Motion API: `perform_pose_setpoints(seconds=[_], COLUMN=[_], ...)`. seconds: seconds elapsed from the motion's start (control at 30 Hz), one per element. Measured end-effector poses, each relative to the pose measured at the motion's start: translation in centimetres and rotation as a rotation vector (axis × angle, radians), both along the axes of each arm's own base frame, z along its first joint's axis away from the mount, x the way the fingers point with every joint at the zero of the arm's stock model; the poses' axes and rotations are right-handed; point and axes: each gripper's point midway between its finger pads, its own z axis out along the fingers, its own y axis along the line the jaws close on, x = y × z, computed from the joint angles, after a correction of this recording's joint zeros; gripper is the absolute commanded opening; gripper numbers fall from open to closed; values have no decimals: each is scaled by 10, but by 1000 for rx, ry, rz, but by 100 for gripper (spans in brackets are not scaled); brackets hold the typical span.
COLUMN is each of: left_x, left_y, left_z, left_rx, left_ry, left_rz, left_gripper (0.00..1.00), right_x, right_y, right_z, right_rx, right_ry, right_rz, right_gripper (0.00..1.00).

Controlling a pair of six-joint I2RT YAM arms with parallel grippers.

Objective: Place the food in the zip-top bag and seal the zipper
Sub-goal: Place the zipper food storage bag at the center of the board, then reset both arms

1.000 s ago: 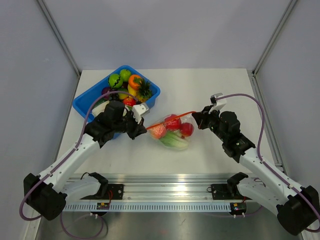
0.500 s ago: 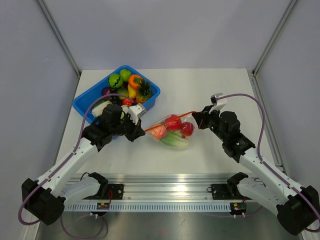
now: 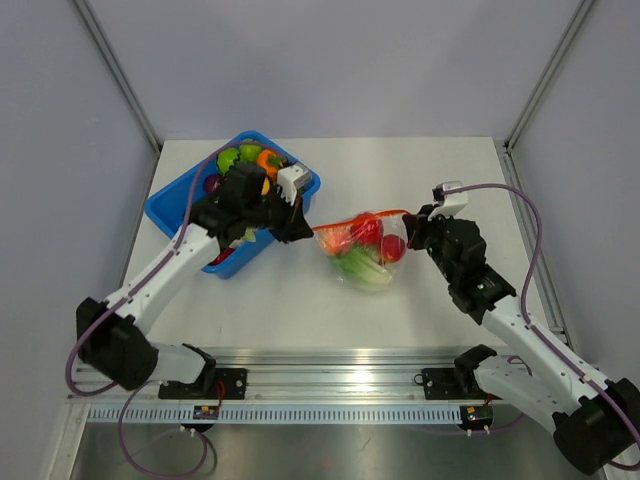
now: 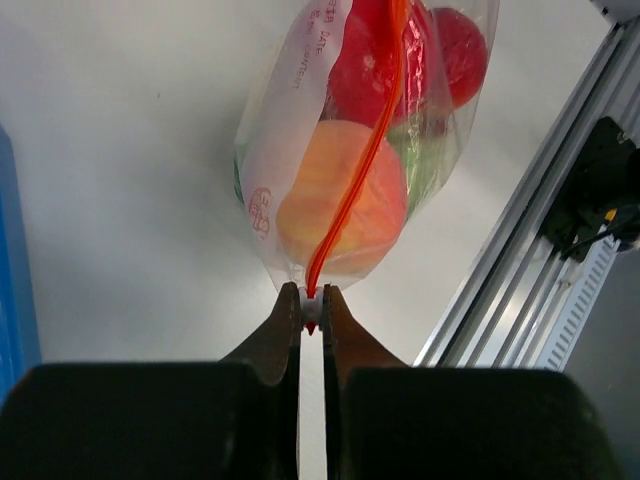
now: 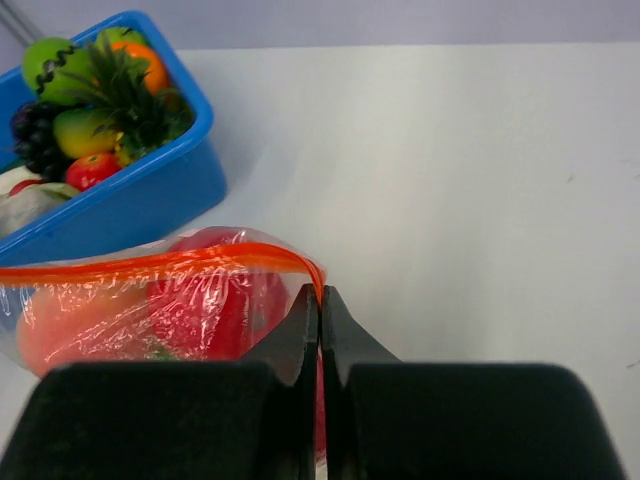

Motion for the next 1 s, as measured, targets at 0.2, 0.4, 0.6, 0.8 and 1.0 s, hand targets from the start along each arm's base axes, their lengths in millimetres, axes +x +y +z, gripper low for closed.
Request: perform_pose_setpoints(seconds=[0.2, 0.4, 0.6, 0.8, 1.0], left_x=[60, 125, 136, 109, 71], left_y=[-43, -78, -81, -55, -7], left_z=[25, 83, 130, 134, 170], left_rx=[-54, -118, -173, -149, -135], left_ry=[-11, -155, -263, -280, -383], left_rz=[-33, -42, -23, 39, 180], left_gripper=[0, 68, 99, 99, 99], right_x=[31, 77, 79, 60, 35], right_y=[-24, -45, -50, -62, -73], right_z=[26, 77, 136, 115, 68], right_rx=[-160, -290, -280, -268, -230], right_ry=[-82, -154, -244, -149, 62], right_rz=[-133, -268, -302, -330, -373], right_gripper=[0, 43, 100, 99, 99])
